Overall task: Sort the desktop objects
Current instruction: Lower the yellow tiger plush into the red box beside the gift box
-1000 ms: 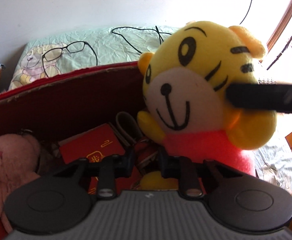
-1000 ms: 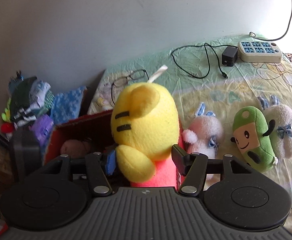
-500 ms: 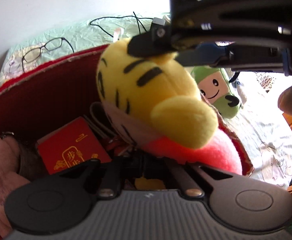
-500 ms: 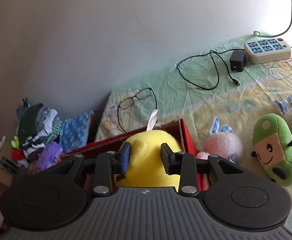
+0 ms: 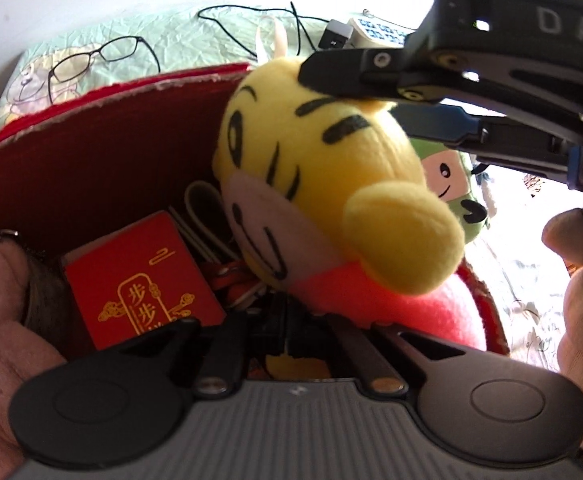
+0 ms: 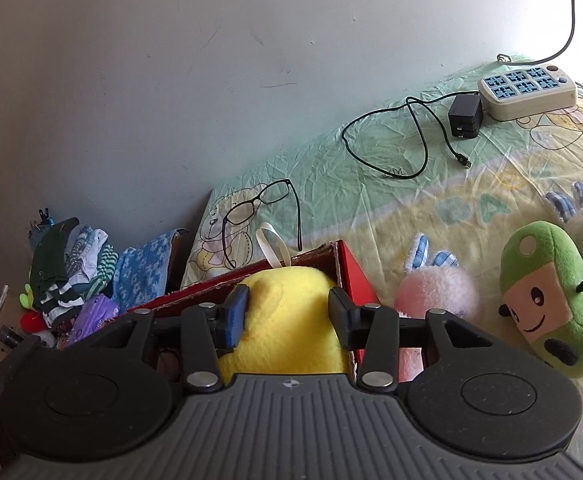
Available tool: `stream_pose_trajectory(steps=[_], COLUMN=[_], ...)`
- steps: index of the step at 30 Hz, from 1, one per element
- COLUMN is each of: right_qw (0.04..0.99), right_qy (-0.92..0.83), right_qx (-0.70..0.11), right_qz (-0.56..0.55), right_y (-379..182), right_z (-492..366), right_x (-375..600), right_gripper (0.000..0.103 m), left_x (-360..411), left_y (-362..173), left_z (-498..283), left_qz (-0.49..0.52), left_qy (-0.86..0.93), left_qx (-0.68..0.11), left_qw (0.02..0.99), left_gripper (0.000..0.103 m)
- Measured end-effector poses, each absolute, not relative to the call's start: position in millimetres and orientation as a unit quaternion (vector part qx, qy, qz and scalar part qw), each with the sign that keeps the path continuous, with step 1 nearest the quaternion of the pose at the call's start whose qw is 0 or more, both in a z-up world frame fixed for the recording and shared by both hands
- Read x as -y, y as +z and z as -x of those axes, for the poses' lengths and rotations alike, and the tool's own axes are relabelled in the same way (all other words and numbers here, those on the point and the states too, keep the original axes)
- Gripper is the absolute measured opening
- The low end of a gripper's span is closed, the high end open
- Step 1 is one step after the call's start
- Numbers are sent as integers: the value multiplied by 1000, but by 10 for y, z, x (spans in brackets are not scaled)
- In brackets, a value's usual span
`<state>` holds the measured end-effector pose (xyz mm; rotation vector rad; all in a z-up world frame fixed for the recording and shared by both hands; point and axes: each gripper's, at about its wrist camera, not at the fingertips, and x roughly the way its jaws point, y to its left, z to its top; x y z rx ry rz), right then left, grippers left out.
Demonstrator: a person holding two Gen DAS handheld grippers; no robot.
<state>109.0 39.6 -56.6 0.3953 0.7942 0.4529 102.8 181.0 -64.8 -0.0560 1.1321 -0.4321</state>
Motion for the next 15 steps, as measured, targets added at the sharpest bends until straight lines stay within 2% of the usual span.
stream_pose_trajectory(steps=[15], right_qw=[892], right_qy=[227], right_qx=[-340], right_qz=[-194], right_y=[-579], right_z=[-986], right_x=[-313], right_gripper=[47], left_x=[-1770], left_y=[-632], left_z=[-972], left_qz=[9], left_qy=[-156], left_qx=[-539], left_qw=[828], left_gripper=[0])
